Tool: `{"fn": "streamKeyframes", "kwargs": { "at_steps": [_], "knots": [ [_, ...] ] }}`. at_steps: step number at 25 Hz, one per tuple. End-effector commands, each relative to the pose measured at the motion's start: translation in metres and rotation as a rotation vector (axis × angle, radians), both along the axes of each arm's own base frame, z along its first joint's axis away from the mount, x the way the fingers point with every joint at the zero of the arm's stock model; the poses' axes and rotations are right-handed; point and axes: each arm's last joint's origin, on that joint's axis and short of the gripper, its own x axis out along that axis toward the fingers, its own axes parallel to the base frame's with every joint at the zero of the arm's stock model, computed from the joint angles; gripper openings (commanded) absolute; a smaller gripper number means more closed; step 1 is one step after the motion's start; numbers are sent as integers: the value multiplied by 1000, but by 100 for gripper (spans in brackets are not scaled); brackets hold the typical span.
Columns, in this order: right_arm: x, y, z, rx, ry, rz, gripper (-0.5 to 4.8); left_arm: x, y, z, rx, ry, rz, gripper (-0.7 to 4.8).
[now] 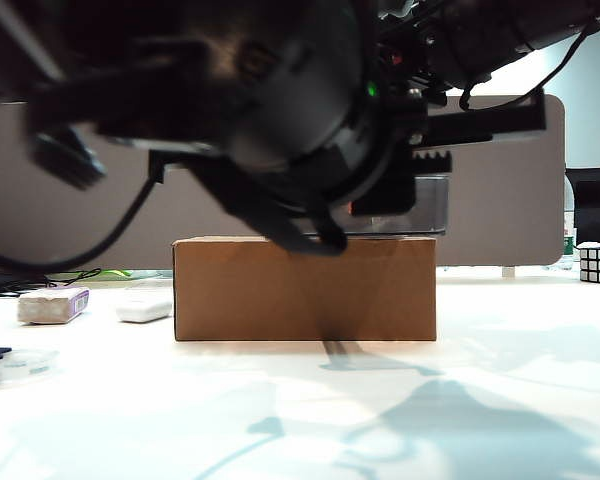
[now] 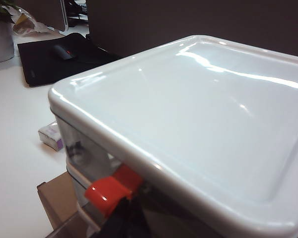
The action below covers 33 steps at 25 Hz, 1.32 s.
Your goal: Open the third layer of the drawer on the table, pick up the transparent tape on the table and put it in, and finally close the drawer.
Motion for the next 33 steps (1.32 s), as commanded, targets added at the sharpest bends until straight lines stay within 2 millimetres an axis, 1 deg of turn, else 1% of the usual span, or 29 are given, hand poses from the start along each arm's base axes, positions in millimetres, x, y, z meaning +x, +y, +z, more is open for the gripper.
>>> {"fn": "streamKeyframes", "kwargs": {
  "at_steps": [1,4,5,7,8,9,10,11,12,14,15,16,17,18,19,20,21,22,23,24,26,27,30,31,32,33],
  "knots": [
    [0,0,5,13,-30,0,-5,-13,11,3,-6,-1,-33,90],
    [0,1,5,12,-23,18,-5,-34,24,17,-7,-3,-98,90],
    [-1,1,5,12,-17,35,-5,-38,32,27,24,4,-116,116],
    [-4,0,6,6,1,60,-5,-37,42,36,61,18,-165,217],
    [-7,-1,7,2,14,77,-5,-31,54,45,109,52,-230,233],
    [-8,-1,8,1,20,90,-5,-25,65,51,148,85,-275,232],
    [-11,-2,10,0,29,110,-5,-14,81,58,184,128,-293,206],
    [-13,-3,11,0,35,125,-5,-7,91,61,201,154,-294,192],
    [-16,-4,14,-2,38,127,-5,7,108,65,215,208,-306,173],
    [-22,-6,18,-2,47,150,-5,27,136,69,206,296,-347,169],
    [-25,-8,21,-1,55,177,-5,42,157,68,197,367,-382,105],
    [-27,-8,22,-1,58,181,-5,49,166,66,194,399,-388,79],
    [-29,-9,23,-2,59,181,-5,57,177,64,180,441,-391,80],
    [-31,-10,25,-2,60,182,-5,68,197,59,147,517,-348,85],
    [-32,-11,25,-3,62,183,-5,71,204,57,134,546,-326,84],
    [-32,-11,25,-6,69,182,-5,75,217,55,54,614,-282,85],
    [-33,-11,25,-8,74,180,-5,77,223,55,8,632,-254,84],
    [-33,-11,24,-11,81,182,-3,79,228,54,20,631,-233,91],
    [-33,-11,23,-14,90,185,0,79,230,53,92,607,-248,114],
    [-34,-11,22,-17,104,201,0,78,231,52,248,554,-282,164],
    [-34,-11,20,-21,116,204,0,78,232,51,348,519,-303,224],
    [-34,-11,19,-24,126,207,0,77,232,50,400,499,-351,304],
    [-35,-11,17,-33,151,210,0,74,234,46,482,537,-352,309],
    [-35,-12,16,-36,159,209,0,74,233,46,428,552,-345,308],
    [-35,-12,16,-38,162,209,0,74,232,47,413,541,-366,308],
    [-35,-12,15,-40,168,209,0,74,231,47,465,491,-445,294]
  ]
}}
